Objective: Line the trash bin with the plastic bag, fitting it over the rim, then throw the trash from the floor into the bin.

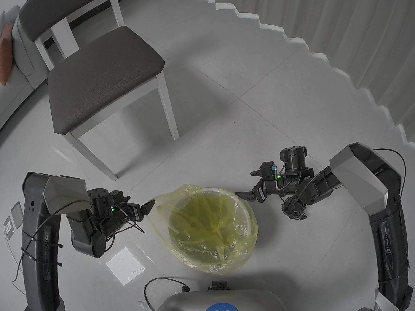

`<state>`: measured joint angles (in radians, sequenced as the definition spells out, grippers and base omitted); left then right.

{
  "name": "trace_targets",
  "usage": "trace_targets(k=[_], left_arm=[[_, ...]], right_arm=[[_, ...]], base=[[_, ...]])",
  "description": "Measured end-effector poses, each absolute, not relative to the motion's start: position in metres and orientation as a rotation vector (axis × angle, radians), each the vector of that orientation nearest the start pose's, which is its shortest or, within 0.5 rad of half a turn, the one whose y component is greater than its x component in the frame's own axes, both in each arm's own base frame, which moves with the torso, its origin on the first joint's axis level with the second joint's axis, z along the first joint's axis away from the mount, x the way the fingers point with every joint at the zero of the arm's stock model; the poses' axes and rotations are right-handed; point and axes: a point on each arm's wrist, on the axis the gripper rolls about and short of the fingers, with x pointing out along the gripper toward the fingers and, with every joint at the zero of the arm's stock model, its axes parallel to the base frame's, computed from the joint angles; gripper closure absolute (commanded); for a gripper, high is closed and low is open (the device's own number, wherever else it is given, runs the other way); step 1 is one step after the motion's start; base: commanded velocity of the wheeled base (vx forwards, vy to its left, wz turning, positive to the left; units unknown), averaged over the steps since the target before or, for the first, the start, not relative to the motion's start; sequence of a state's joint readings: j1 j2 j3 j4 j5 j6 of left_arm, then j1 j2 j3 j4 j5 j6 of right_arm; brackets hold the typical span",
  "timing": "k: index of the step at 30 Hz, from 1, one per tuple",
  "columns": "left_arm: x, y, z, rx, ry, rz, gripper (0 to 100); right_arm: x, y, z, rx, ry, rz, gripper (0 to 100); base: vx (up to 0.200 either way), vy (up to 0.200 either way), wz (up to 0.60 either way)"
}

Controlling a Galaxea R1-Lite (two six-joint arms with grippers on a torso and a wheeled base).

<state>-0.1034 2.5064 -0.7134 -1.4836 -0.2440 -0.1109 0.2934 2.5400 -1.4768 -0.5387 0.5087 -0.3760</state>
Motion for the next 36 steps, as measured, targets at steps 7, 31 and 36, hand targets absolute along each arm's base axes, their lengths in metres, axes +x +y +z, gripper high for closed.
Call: trace_targets(k=[7,31,36], left_arm=[[0.355,-0.042,-0.025,-0.148,0.327,-0.326,0],[0.349,-0.048,-0.057,-0.155,0.397,-0.344,0],[0.339,-0.04,-0.054,-0.187,0.429,-0.368,0]], right_arm=[[0.448,0.141,0.022,-0.288,0.361,0.859,0],[0.421,0.126,0.039,-0.286,0.331,0.84,0],[0.418,0.125,0.039,-0.285,0.335,0.839,0]], base=[[0.0,0.0,0.0],[0.0,0.0,0.0],[0.0,0.0,0.0]])
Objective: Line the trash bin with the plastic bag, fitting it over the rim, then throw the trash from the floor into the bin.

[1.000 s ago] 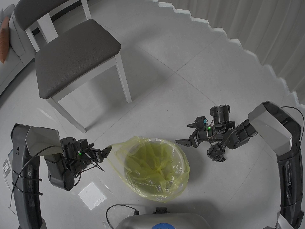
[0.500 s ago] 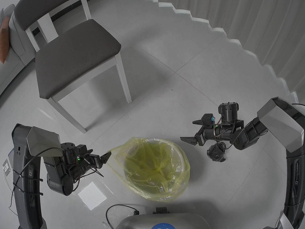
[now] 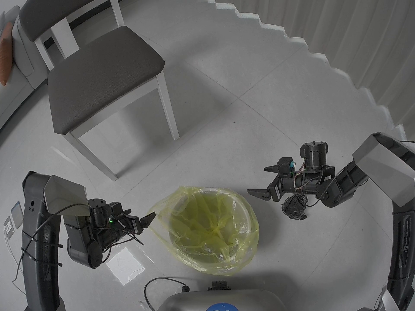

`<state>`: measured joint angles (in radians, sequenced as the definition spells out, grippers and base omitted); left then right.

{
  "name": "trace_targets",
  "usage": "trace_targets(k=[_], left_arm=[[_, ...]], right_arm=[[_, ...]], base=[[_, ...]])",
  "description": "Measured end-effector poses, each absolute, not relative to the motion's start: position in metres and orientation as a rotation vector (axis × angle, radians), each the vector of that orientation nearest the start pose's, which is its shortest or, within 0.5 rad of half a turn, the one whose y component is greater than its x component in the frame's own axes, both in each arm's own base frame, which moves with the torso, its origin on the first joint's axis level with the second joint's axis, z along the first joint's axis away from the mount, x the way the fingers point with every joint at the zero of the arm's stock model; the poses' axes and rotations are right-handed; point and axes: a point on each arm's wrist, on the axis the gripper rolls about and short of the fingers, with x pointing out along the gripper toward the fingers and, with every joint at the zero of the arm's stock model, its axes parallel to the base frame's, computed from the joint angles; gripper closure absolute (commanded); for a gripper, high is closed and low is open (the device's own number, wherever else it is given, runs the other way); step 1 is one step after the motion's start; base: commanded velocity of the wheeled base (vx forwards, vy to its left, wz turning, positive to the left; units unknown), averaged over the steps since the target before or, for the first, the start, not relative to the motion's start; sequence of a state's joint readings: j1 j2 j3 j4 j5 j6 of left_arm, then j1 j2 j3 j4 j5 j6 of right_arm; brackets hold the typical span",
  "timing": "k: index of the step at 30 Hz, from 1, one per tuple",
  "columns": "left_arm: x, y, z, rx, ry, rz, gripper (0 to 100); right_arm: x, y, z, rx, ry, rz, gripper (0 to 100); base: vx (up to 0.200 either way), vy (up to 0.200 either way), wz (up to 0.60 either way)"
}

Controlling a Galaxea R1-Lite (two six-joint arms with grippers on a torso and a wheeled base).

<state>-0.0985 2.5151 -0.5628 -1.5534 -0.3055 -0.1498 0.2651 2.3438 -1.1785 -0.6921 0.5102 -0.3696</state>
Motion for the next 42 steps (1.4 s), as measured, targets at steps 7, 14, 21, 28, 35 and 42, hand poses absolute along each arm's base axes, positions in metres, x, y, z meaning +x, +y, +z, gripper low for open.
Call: trace_targets(k=[7,14,21,28,35,42], left_arm=[[0.333,-0.031,-0.032,-0.332,0.427,-0.414,0],[0.331,-0.022,-0.021,-0.366,0.408,-0.402,0],[0.321,-0.017,-0.01,-0.377,0.412,-0.438,0],[0.304,-0.01,0.004,-0.379,0.414,-0.478,0],[0.301,-0.007,0.014,-0.377,0.389,-0.472,0],[0.307,-0.011,0.016,-0.368,0.368,-0.469,0]], right_arm=[[0.417,0.124,0.041,-0.284,0.333,0.837,0],[0.417,0.121,0.041,-0.282,0.335,0.83,0],[0.416,0.119,0.041,-0.281,0.338,0.828,0],[0.414,0.12,0.047,-0.272,0.323,0.824,0],[0.412,0.121,0.054,-0.268,0.31,0.825,0],[0.41,0.127,0.056,-0.271,0.305,0.838,0]], base=[[0.0,0.0,0.0],[0.0,0.0,0.0],[0.0,0.0,0.0],[-0.171,0.0,0.0],[-0.171,0.0,0.0],[0.0,0.0,0.0]])
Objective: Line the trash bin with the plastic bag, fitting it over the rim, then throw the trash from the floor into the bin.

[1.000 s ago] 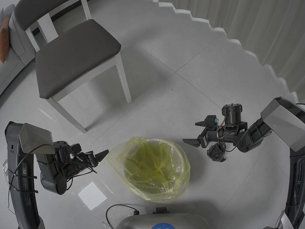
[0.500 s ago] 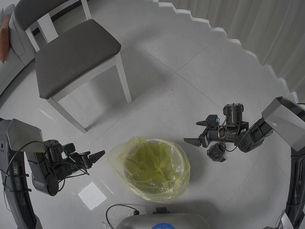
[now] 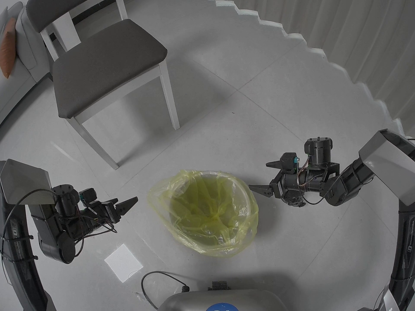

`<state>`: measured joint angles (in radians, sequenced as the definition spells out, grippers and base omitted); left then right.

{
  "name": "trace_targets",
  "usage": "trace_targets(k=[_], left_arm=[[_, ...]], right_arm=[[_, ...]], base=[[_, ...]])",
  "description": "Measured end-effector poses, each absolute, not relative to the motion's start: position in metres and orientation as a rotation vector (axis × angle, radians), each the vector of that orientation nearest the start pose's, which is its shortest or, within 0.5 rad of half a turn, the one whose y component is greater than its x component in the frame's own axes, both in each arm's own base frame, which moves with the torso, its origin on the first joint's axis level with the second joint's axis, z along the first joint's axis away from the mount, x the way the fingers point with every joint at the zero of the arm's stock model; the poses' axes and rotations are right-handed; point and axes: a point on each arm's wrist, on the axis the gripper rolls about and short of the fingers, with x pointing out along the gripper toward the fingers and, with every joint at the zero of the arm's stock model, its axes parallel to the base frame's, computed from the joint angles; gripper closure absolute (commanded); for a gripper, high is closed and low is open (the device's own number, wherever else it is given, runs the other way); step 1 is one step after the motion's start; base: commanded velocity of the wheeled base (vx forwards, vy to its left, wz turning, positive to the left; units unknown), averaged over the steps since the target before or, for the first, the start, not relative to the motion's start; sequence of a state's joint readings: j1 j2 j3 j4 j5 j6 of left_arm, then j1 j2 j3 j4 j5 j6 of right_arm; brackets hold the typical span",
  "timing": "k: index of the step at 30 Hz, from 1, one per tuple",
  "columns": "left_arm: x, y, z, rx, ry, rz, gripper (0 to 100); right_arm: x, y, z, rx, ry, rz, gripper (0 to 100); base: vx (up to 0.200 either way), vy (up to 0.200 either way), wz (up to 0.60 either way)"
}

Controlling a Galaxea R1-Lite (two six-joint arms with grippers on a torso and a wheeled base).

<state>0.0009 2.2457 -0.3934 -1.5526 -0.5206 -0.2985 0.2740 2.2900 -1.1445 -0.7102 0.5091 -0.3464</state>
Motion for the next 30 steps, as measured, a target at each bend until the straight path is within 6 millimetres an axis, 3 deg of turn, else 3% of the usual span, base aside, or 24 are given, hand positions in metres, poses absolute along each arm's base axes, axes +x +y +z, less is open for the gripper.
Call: trace_targets(k=[6,13,21,30], left_arm=[[0.302,-0.03,0.017,-0.347,0.378,-0.49,0],[0.304,-0.073,0.019,-0.293,0.351,-0.398,0],[0.308,-0.119,0.012,-0.242,0.453,-0.351,0],[0.319,-0.146,0.021,-0.243,0.494,-0.318,0]], right_arm=[[0.409,0.131,0.058,-0.274,0.29,0.846,0],[0.402,0.128,0.061,-0.278,0.266,0.842,0],[0.375,0.118,0.075,-0.282,0.224,0.83,0],[0.351,0.103,0.091,-0.283,0.182,0.803,0]], base=[[0.0,0.0,0.0],[0.0,0.0,0.0],[0.0,0.0,0.0],[0.0,0.0,0.0]])
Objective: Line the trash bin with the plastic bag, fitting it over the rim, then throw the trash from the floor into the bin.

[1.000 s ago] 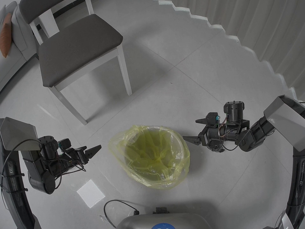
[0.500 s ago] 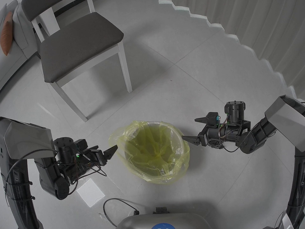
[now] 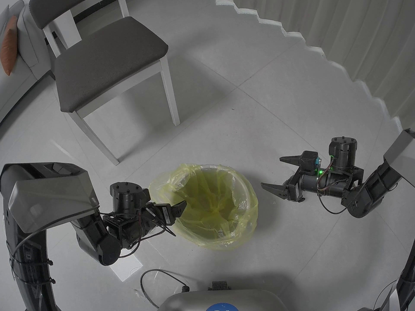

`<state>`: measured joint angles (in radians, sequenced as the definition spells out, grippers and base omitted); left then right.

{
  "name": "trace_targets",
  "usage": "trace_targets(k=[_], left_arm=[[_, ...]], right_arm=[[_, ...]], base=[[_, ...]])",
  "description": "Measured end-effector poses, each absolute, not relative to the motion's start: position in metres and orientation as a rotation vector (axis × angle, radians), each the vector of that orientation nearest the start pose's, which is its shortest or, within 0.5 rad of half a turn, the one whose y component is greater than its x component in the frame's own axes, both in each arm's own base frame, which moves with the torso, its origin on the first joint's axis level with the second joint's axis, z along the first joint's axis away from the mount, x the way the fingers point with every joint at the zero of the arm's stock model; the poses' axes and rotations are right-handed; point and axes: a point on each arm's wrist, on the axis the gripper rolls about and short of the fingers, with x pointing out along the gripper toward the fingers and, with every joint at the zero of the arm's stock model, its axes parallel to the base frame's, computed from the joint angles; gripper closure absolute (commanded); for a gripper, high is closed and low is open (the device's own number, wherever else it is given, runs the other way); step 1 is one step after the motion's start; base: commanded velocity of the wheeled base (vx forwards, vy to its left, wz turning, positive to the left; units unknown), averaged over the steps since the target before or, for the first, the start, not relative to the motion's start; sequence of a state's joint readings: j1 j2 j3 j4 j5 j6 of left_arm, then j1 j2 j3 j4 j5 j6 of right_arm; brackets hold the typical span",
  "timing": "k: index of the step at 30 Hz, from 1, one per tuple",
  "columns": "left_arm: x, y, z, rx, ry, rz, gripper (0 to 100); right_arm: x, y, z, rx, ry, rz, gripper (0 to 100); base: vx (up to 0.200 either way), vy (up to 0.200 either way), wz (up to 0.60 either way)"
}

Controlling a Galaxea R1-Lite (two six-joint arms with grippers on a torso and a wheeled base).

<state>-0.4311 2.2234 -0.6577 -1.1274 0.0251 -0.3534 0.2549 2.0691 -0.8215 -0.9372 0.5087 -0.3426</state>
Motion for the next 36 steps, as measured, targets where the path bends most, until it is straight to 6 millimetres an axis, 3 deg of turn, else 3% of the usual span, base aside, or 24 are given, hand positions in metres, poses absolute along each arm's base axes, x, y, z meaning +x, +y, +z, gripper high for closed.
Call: trace_targets(k=[4,16,29,30,36], left_arm=[[0.319,-0.149,0.023,-0.236,0.494,-0.295,0],[0.289,-0.141,0.02,-0.215,0.563,-0.297,0],[0.293,-0.148,-0.001,-0.209,0.575,-0.312,0],[0.292,-0.148,-0.002,-0.208,0.579,-0.312,100],[0.287,-0.146,-0.005,-0.209,0.571,-0.316,100]], right_arm=[[0.344,0.099,0.097,-0.281,0.171,0.796,0],[0.328,0.094,0.104,-0.284,0.14,0.791,0],[0.325,0.088,0.102,-0.282,0.148,0.779,0],[0.324,0.088,0.102,-0.282,0.149,0.779,0],[0.323,0.087,0.101,-0.282,0.153,0.778,0]], base=[[0.0,0.0,0.0],[0.0,0.0,0.0],[0.0,0.0,0.0],[0.0,0.0,0.0],[0.0,0.0,0.0]])
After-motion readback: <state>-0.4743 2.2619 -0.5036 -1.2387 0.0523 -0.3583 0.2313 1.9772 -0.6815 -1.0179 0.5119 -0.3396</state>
